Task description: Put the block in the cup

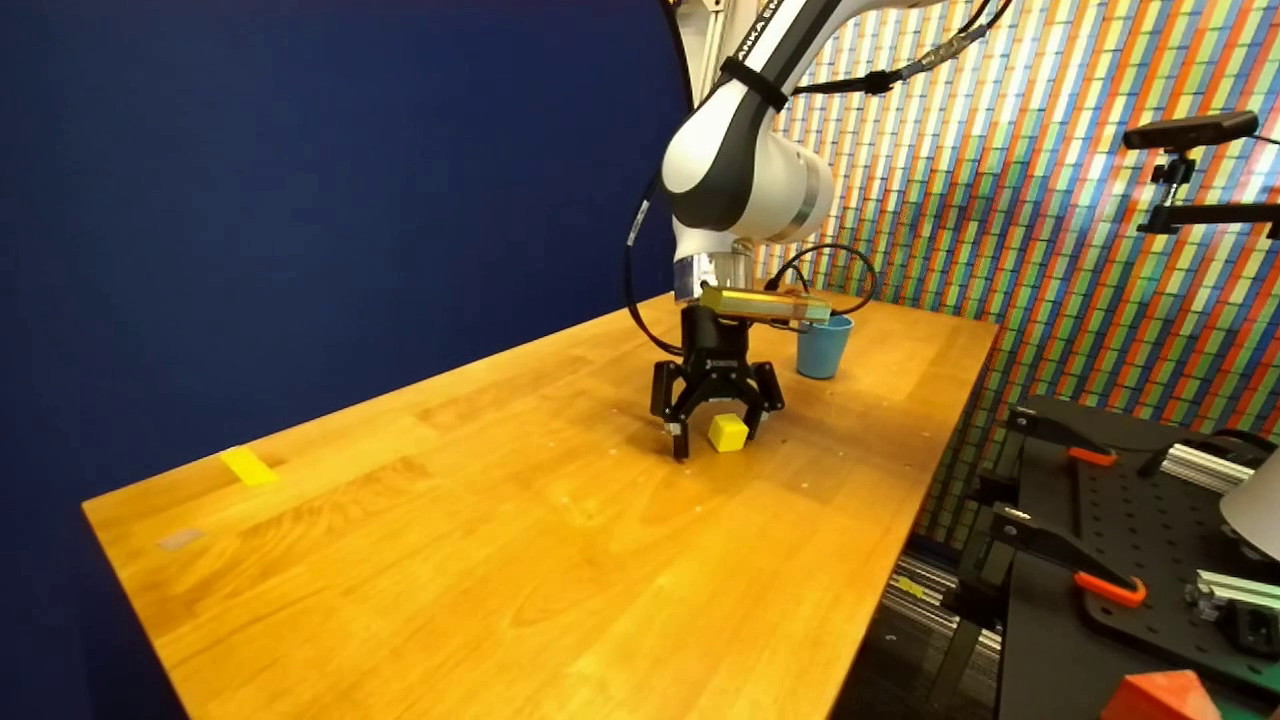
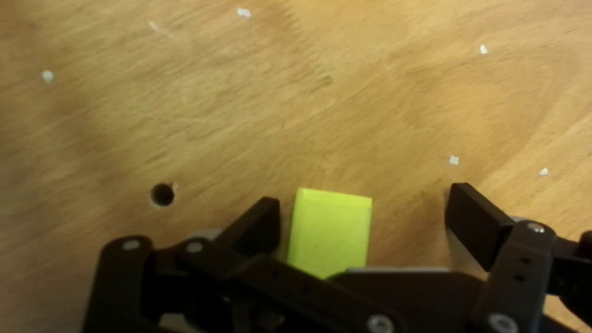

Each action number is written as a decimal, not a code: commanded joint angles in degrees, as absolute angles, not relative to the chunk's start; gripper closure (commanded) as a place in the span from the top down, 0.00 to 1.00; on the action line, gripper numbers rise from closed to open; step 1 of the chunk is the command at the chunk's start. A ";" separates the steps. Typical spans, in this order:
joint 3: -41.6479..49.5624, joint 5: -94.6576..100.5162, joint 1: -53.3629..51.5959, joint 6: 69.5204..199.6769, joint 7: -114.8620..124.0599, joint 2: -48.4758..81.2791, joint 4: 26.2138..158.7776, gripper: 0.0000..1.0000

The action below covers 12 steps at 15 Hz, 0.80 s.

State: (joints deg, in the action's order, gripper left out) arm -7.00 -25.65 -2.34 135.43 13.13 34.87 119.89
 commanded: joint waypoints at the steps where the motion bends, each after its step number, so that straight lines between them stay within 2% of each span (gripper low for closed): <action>1: -6.13 -27.05 -3.43 133.84 18.33 32.91 122.24 0.75; 2: -5.76 -26.69 -3.95 134.69 19.60 32.60 122.62 0.73; 3: -5.19 -25.96 -4.80 136.43 21.20 32.03 123.09 0.67; 9: 2.20 -13.41 -13.68 139.92 37.19 29.71 123.60 0.19; 10: 3.06 -11.48 -14.55 139.47 39.54 29.32 123.62 0.14; 12: 4.46 -7.80 -15.15 138.03 43.23 29.00 123.31 0.18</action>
State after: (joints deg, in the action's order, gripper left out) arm 1.35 -12.91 -13.30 137.65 37.63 30.15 122.20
